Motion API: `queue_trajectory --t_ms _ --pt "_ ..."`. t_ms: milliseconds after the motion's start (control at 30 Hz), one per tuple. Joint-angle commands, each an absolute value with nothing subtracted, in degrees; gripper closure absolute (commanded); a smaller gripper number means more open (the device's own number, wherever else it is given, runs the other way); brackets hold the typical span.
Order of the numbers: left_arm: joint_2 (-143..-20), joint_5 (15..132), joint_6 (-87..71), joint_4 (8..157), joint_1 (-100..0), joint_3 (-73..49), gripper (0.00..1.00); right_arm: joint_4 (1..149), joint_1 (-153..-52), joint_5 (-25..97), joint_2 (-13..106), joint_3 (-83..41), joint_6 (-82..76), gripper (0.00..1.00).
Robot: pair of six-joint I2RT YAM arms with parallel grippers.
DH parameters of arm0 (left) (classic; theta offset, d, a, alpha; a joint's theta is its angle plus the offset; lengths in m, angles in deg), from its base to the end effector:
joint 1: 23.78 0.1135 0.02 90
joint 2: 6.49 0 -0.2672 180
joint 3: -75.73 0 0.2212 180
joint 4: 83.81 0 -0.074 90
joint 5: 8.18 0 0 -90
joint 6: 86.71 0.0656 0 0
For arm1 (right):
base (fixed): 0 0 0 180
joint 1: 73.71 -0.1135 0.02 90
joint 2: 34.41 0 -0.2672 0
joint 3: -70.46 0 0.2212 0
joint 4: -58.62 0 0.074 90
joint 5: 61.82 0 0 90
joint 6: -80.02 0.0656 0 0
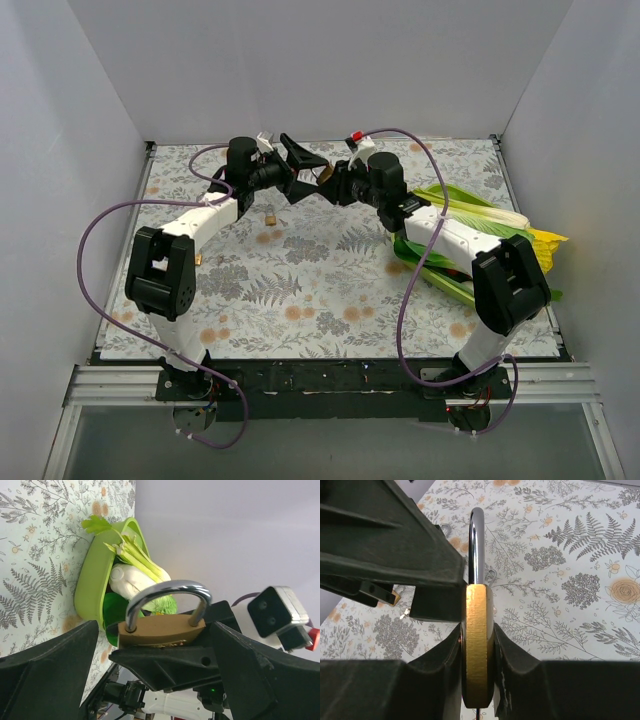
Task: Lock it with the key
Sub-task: Lock the lock.
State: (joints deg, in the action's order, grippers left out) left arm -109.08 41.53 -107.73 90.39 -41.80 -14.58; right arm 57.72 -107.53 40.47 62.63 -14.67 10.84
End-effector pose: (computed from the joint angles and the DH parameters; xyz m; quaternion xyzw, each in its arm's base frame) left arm 0.3789 -0.1679 0.2887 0.4120 -0.6698 0.6176 0.0145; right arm 0.3285 0.2369 0.3067 -0.1545 0.7546 0.3636 0.5239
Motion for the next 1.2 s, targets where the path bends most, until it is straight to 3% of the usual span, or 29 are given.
queue_trajectory --t_ms 0,267,433,533,667,967,1033,1100,1167 --pt "-108.4 43.0 -107.9 88.9 -42.5 -15.1 0.05 48.3 -108.3 39.9 61.0 -18.9 10.1 0.99" --pt "-108.3 43.4 -107.4 89.2 -43.2 -15.4 0.11 48.8 -109.1 39.5 61.1 -18.8 9.7 0.99" --pt "-108.2 42.9 -107.3 89.7 -43.3 -15.2 0.28 49.1 -109.6 39.2 61.3 -18.9 9.4 0.99" --pt "-107.9 43.1 -106.9 89.7 -43.4 -15.4 0.27 49.3 -109.6 38.8 61.4 -19.0 9.5 0.99" --pt "-107.7 43.6 -106.2 88.7 -43.6 -15.7 0.16 49.7 -109.6 38.6 61.7 -19.1 10.0 0.99" --pt "-107.1 44.4 -103.5 87.9 -44.3 -16.2 0.29 50.5 -109.7 39.4 61.9 -19.4 10.2 0.99" --pt "-107.0 45.7 -101.1 85.8 -45.0 -17.5 0.27 50.9 -109.7 39.7 62.0 -19.3 10.7 0.99" --pt "-106.4 46.7 -99.9 84.7 -45.5 -17.4 0.18 51.1 -109.7 39.8 62.1 -19.4 10.9 0.99" --pt "-106.3 46.6 -100.1 84.7 -45.5 -16.9 0.18 51.0 -109.7 39.8 62.1 -19.4 10.9 0.99"
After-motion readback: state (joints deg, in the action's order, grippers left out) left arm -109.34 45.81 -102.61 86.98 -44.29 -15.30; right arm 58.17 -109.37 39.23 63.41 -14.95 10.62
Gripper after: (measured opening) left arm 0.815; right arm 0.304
